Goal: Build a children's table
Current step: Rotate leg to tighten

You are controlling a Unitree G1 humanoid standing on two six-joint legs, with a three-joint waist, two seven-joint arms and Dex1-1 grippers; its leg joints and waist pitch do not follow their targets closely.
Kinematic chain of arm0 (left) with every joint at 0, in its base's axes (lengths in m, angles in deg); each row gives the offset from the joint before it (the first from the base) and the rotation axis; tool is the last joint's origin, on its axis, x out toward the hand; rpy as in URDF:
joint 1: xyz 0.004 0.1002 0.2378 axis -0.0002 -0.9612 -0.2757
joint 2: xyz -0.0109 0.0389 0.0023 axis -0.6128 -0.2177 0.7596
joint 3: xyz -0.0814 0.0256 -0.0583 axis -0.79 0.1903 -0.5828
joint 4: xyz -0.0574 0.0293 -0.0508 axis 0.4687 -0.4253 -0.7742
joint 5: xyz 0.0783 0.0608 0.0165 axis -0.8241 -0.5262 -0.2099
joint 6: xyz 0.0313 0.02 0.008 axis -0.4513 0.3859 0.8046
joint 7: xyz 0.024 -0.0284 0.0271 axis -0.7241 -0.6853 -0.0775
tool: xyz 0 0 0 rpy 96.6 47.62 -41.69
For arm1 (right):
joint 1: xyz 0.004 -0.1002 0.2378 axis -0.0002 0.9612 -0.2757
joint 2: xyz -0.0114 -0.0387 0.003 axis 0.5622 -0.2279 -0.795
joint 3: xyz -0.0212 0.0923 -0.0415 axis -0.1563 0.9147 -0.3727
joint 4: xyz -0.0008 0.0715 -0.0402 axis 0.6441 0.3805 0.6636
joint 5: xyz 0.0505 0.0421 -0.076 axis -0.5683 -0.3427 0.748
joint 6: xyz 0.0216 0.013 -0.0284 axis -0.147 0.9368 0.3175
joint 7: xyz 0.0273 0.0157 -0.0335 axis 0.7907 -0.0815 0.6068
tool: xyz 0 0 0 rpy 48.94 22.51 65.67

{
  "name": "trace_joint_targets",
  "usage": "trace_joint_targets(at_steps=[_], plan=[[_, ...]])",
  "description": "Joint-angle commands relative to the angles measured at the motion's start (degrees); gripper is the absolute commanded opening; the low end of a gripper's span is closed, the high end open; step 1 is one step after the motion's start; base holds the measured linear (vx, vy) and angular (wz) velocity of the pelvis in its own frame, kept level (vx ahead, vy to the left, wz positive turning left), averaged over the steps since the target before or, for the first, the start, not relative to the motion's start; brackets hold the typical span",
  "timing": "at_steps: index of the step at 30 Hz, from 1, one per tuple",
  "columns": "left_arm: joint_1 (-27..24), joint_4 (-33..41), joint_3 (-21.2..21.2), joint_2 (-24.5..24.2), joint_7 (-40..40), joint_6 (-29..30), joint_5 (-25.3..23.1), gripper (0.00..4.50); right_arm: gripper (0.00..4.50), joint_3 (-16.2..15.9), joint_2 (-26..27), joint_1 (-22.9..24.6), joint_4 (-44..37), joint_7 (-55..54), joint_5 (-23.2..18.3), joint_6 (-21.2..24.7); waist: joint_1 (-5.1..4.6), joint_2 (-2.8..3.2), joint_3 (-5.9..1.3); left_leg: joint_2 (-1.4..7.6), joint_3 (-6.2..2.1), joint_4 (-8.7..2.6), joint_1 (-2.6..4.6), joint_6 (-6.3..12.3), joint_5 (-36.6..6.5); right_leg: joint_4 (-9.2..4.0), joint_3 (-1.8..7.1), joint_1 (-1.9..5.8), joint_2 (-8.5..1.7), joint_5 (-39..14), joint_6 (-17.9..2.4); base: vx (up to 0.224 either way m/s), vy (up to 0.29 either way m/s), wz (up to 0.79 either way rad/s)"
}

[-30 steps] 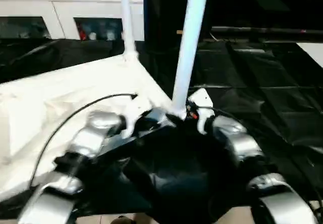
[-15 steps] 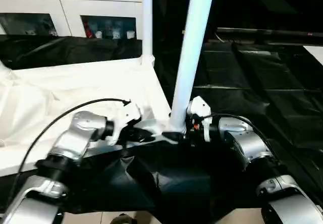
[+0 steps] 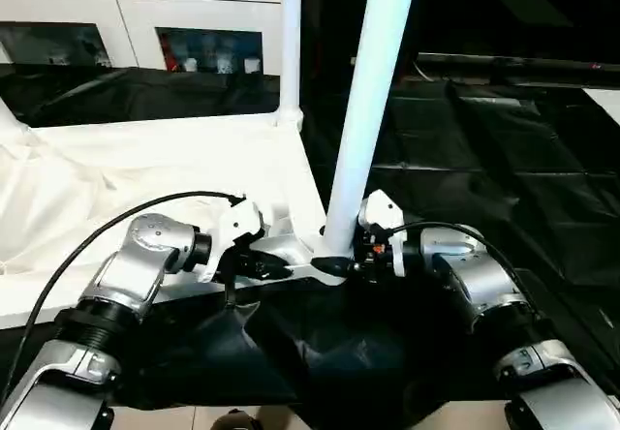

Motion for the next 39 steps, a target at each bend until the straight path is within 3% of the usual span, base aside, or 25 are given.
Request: trace_joint_targets(at_steps=[1, 4, 5, 6, 7, 8, 9, 10, 11, 12, 13, 15, 17, 20, 23, 30, 39], plan=[[1.2, -1.8, 0.4, 2.4, 5.6, 0.2, -1.2, 0.00, 2.74, 0.4, 1.7, 0.5, 0.4, -3.3, -0.5, 0.7, -0.07, 0.09, -3.61, 3.94, -1.66, -3.78, 2.13, 2.88, -7.1, -3.73, 2.49, 1.69, -5.36, 2.8, -14.4, 0.000, 0.000, 0.00], [3.0, -4.8, -0.5, 5.1, 12.3, 0.3, -2.8, 0.00, 2.74, 1.4, 3.7, -0.1, 2.7, -9.7, 0.9, 0.1, -0.26, 0.02, -3.44, 3.86, -1.67, -3.99, 2.52, 1.09, -9.6, -4.34, 2.67, 1.49, -5.59, -1.1, -14.3, 0.000, 0.000, 0.00], [4.9, -7.5, -1.2, 8.3, 19.1, 0.8, -4.1, 0.00, 2.74, 2.5, 6.1, -0.8, 5.0, -16.7, 2.1, -0.3, -0.29, -0.09, -3.44, 3.85, -1.77, -4.05, 2.42, 0.79, -9.8, -4.35, 2.64, 1.68, -5.67, -1.8, -14.1, 0.000, 0.000, 0.00], [5.2, -7.8, -1.3, 9.0, 20.0, 1.1, -4.2, 0.00, 2.73, 2.8, 6.6, -1.0, 5.5, -18.3, 2.2, -0.3, -0.46, 0.01, -3.17, 3.80, -1.74, -4.28, 2.55, -0.18, -11.1, -4.75, 2.75, 1.36, -5.63, -4.4, -13.8, 0.000, 0.000, 0.00], [6.5, -9.1, -1.7, 12.0, 24.8, 2.0, -4.6, 0.00, 2.73, 4.3, 9.3, -2.1, 7.8, -25.4, 2.4, 0.3, -0.53, -0.18, -3.22, 3.80, -1.82, -4.30, 2.48, -0.87, -12.0, -4.88, 2.82, 1.60, -5.88, -6.5, -13.2, 0.000, 0.000, 0.00], [6.5, -9.1, -1.7, 12.0, 24.8, 2.0, -4.6, 0.00, 2.73, 4.3, 9.3, -2.1, 7.8, -25.4, 2.4, 0.3, -0.52, -0.09, -3.13, 3.78, -1.93, -4.43, 2.67, -1.38, -12.9, -5.18, 2.87, 1.41, -5.95, -8.5, -12.7, 0.000, 0.000, 0.00], [7.0, -9.6, -1.9, 13.1, 26.5, 2.3, -4.8, 0.00, 2.73, 4.9, 10.3, -2.5, 8.6, -28.1, 2.4, 0.7, -0.50, -0.16, -3.21, 3.78, -2.00, -4.40, 2.59, -1.40, -12.9, -5.15, 2.85, 1.58, -6.01, -8.8, -12.4, 0.000, 0.000, 0.00], [7.4, -10.0, -1.8, 14.3, 27.9, 2.6, -5.0, 0.00, 2.73, 5.4, 11.4, -3.1, 9.7, -31.7, 2.8, 0.7, -0.58, 0.34, -3.24, 3.78, -2.10, -4.49, 2.27, -1.31, -12.2, -4.97, 2.85, 1.68, -5.97, -7.8, -12.0, 0.000, 0.000, 0.00], [7.9, -10.7, -1.2, 16.1, 29.9, 2.6, -5.7, 0.00, 2.73, 6.1, 13.3, -4.2, 11.7, -36.9, 3.0, 1.1, -0.81, 0.07, -3.27, 3.75, -1.99, -4.54, 2.49, -1.35, -12.1, -5.01, 2.82, 1.44, -5.69, -7.1, -11.8, 0.000, 0.000, 0.00], [8.0, -10.8, -1.0, 16.6, 30.4, 2.5, -5.9, 0.00, 2.73, 6.0, 14.0, -4.3, 11.9, -37.5, 3.1, 0.8, -0.74, 0.52, -3.39, 3.71, -2.07, -4.49, 2.52, -1.44, -11.7, -4.94, 2.83, 1.51, -5.83, -6.2, -11.9, 0.000, 0.000, 0.00], [8.1, -10.8, -0.9, 16.9, 30.7, 2.5, -6.1, 0.00, 2.73, 5.9, 14.4, -4.3, 11.9, -37.5, 3.2, 0.6, -0.78, 0.42, -3.42, 3.71, -1.98, -4.43, 2.46, -1.35, -11.6, -4.98, 2.84, 1.57, -5.78, -5.5, -11.8, 0.000, 0.000, 0.00], [8.1, -10.8, -0.9, 17.4, 30.1, 2.4, -5.9, 0.00, 2.73, 5.7, 15.3, -4.0, 11.4, -35.6, 2.9, -0.3, -0.70, 0.23, -3.51, 3.62, -1.98, -4.30, 2.22, -0.41, -10.7, -4.78, 2.80, 1.84, -5.75, -3.0, -11.7, 0.000, 0.000, 0.00], [8.0, -10.6, -0.9, 17.4, 29.1, 2.1, -5.7, 0.00, 3.42, 5.9, 15.6, -3.8, 10.9, -34.3, 2.5, -0.6, -0.64, 0.28, -3.51, 3.59, -1.90, -4.20, 2.18, 0.61, -10.1, -4.74, 2.79, 1.80, -5.70, -1.6, -11.7, 0.000, 0.000, 0.00], [7.3, -10.1, -0.8, 15.7, 26.9, 1.1, -5.7, 0.00, 3.53, 6.2, 14.4, -3.9, 11.0, -32.3, 2.4, -1.0, -0.62, 0.34, -3.45, 3.66, -1.96, -4.31, 2.20, 0.69, -11.1, -4.91, 2.76, 1.78, -5.73, -3.2, -11.7, 0.000, 0.000, 0.00], [6.5, -9.0, -0.7, 13.7, 23.8, 0.2, -5.3, 0.00, 3.90, 5.6, 12.2, -4.1, 11.2, -30.6, 3.1, -2.3, -0.65, 0.36, -3.60, 3.72, -2.01, -4.25, 2.14, 0.78, -10.4, -4.70, 2.74, 1.85, -5.72, -2.1, -11.9, 0.000, 0.000, 0.00], [4.2, -5.5, 0.3, 8.1, 13.5, -1.6, -3.5, 0.00, 3.90, 3.4, 5.7, -2.6, 6.1, -15.1, 1.1, -2.4, -0.73, 0.26, -3.52, 3.74, -1.80, -3.94, 1.83, 2.72, -9.0, -4.47, 2.68, 2.11, -5.60, 0.5, -12.7, 0.000, 0.000, 0.00], [2.3, -2.3, 0.4, 3.7, 5.3, -2.2, -0.8, 0.00, 3.90, 0.5, -0.4, -2.2, 4.0, -3.1, 2.0, -5.3, -0.35, 0.30, -3.50, 4.00, -1.73, -4.04, 2.11, 1.90, -10.0, -4.24, 2.59, 1.85, -5.47, -0.5, -13.8, 0.000, 0.000, 0.00]])
